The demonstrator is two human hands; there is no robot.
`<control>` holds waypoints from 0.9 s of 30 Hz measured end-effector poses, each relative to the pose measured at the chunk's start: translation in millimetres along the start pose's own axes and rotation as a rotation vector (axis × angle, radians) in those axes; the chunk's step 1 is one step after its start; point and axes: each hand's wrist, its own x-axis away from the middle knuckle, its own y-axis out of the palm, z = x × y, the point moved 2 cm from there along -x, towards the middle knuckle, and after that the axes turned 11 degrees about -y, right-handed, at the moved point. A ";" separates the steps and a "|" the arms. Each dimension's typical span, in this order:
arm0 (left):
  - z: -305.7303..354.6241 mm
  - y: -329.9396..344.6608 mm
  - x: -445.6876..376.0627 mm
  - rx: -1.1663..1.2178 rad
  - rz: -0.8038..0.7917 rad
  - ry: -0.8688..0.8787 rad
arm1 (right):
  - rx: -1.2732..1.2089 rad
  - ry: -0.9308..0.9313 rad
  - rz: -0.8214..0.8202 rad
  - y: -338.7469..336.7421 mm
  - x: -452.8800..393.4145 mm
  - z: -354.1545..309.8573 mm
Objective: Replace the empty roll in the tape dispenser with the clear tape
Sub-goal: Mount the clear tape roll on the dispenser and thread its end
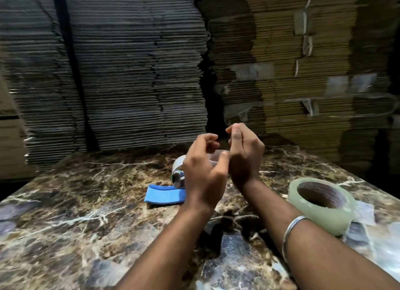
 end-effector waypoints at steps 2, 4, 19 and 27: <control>-8.7 -2.6 7.0 -0.057 -0.061 0.035 | 0.014 0.001 0.045 -3.4 -3.9 -3.2; -14.5 -5.1 9.6 -0.064 -0.081 0.031 | 0.026 0.029 0.101 -7.7 -8.6 -7.1; -21.8 11.7 20.4 -0.137 -0.345 -0.055 | 0.613 0.206 -0.517 -99.1 5.0 -31.2; -26.3 12.8 22.5 -0.126 -0.437 -0.123 | 1.034 0.283 -0.808 -143.4 23.2 -29.4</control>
